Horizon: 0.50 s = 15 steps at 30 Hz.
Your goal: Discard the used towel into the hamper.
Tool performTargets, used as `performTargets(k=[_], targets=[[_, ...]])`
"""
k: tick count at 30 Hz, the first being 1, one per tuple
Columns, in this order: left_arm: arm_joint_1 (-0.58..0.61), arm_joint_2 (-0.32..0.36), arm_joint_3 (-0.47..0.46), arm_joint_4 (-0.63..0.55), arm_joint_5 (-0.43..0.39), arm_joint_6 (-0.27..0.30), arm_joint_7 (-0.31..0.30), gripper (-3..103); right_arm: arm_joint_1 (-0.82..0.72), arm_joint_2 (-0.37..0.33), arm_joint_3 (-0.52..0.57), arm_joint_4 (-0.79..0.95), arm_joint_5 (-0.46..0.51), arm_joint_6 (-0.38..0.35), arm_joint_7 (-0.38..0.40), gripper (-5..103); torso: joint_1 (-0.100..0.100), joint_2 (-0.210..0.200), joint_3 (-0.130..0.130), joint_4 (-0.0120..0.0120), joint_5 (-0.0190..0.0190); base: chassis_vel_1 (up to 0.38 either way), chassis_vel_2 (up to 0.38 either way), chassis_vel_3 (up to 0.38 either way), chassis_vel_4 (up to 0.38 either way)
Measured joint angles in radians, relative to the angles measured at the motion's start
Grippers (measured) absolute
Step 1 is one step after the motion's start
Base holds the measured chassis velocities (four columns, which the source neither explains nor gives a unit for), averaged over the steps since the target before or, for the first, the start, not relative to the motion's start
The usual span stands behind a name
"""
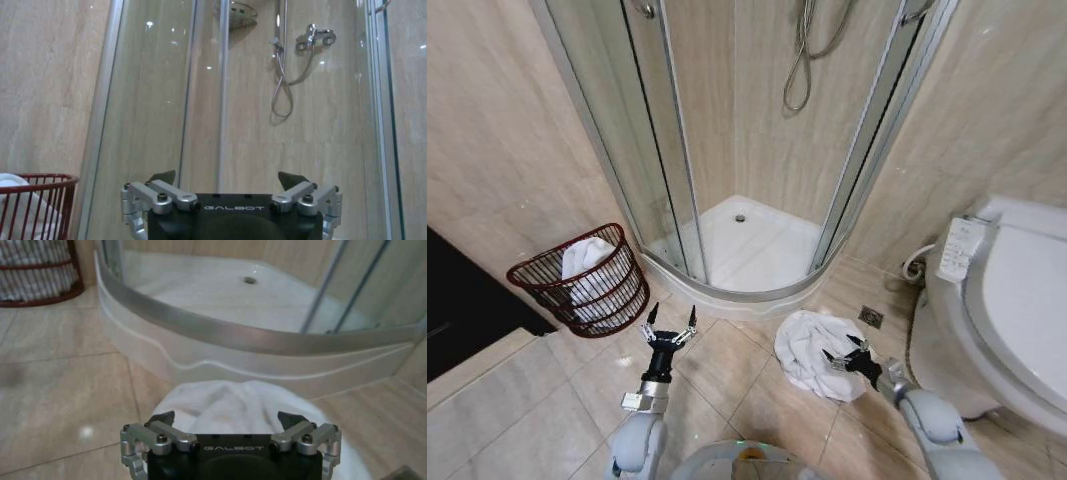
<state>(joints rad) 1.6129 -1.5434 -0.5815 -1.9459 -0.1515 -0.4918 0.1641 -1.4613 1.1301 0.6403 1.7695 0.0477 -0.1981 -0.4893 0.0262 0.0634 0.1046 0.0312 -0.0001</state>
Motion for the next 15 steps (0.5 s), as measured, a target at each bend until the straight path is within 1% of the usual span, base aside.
performTargets(k=[3,4,6,7,8,9,15], targets=[[-0.006,-0.002,0.001,0.001,0.0,0.004,0.0,100,0.011,0.011,-0.023,-0.025,-0.028,-0.012,0.009,100,0.0,0.0,0.0,0.0001,0.0001,0.0,0.0,0.0,0.0],[-0.008,-0.001,0.001,0.001,0.0,0.007,0.0,100,0.015,0.019,-0.034,-0.046,-0.047,-0.022,0.024,100,0.0,0.0,0.0,0.0,0.0003,0.0,0.0,0.0,0.0],[-0.009,0.0,0.001,0.0,0.0,0.009,0.0,100,0.017,0.021,-0.038,-0.055,-0.053,-0.029,0.034,100,0.0,0.0,0.0,0.0,0.0004,0.0,0.0,0.0,0.0],[-0.013,0.001,0.0,0.002,-0.001,0.01,0.001,100,0.018,0.025,-0.046,-0.07,-0.058,-0.053,0.058,100,0.0,0.0,0.0,-0.0001,0.0002,0.0,0.0,0.0,0.0],[-0.013,0.001,0.0,0.002,-0.001,0.01,0.001,100,0.018,0.025,-0.046,-0.07,-0.058,-0.053,0.058,100,0.0,0.0,0.0,-0.0001,0.0002,0.0,0.0,0.0,0.0],[-0.016,0.001,0.0,0.005,-0.001,0.011,0.001,100,0.021,0.027,-0.049,-0.079,-0.059,-0.069,0.067,100,0.0,0.0,0.0,-0.0001,0.0002,0.0,0.0,0.0,0.0],[-0.018,0.0,-0.002,0.009,-0.004,0.012,0.001,100,0.081,0.036,-0.042,-0.182,-0.043,-0.094,0.045,100,0.0,0.0,0.0,0.0,0.0001,0.0,0.0,0.0,0.0]])
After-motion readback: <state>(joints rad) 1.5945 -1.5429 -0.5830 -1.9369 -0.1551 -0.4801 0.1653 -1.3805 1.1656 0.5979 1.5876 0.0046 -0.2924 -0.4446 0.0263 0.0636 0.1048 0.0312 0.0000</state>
